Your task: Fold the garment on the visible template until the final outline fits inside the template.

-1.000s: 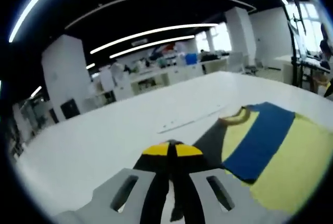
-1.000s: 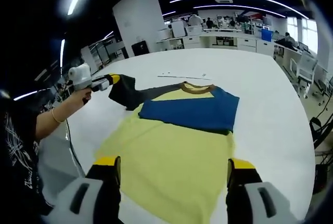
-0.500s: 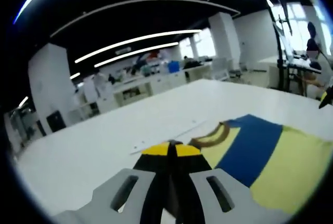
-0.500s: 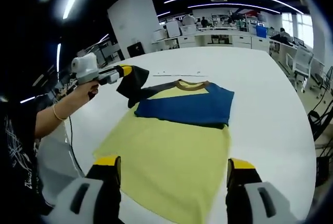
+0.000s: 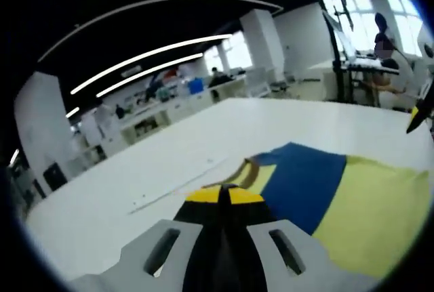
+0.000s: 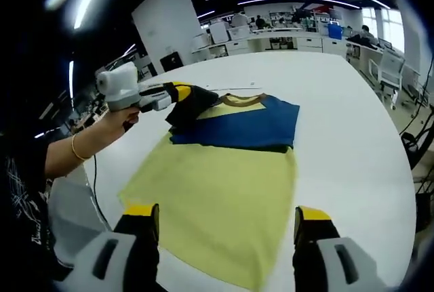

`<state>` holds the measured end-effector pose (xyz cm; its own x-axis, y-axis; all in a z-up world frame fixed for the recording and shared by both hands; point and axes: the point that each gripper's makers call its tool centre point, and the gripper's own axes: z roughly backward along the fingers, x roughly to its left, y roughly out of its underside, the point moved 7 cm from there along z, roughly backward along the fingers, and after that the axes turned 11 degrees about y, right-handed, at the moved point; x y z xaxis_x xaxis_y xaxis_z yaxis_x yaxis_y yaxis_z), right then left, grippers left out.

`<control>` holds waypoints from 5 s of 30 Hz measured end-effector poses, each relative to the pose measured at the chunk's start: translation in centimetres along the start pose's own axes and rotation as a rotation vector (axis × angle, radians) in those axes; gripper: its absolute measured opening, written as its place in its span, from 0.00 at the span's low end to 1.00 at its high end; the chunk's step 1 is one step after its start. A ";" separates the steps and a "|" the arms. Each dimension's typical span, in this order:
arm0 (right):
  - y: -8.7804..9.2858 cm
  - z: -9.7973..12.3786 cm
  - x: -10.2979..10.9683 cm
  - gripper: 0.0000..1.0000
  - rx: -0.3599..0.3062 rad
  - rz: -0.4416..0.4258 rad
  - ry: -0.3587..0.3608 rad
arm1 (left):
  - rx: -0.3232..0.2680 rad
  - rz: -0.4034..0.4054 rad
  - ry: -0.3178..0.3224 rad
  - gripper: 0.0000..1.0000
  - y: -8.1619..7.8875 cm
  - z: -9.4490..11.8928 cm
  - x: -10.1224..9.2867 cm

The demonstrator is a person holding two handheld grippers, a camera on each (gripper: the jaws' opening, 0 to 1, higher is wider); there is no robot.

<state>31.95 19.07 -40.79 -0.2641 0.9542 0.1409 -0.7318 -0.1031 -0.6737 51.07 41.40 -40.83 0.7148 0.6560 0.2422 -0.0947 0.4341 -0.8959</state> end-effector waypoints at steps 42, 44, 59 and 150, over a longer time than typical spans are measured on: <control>0.6 -0.3 0.1 0.83 0.016 -0.013 0.000 | 0.134 -0.156 0.387 0.41 5.3 -0.1 -10.0; 0.6 -0.2 0.1 0.83 0.014 -0.013 0.002 | 0.123 -0.126 0.387 0.51 5.1 0.0 -10.1; -1.2 0.0 0.5 0.84 -0.033 0.022 0.009 | 0.048 0.006 0.355 0.98 2.7 3.0 -8.0; -7.3 -20.4 15.4 0.01 -0.117 0.307 -0.007 | 0.157 0.264 0.111 0.00 13.2 7.0 3.4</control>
<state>46.06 40.30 -48.51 -0.4661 0.8814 -0.0774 -0.5403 -0.3528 -0.7639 47.45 53.67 -49.22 0.7214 0.6913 -0.0407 -0.3867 0.3533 -0.8518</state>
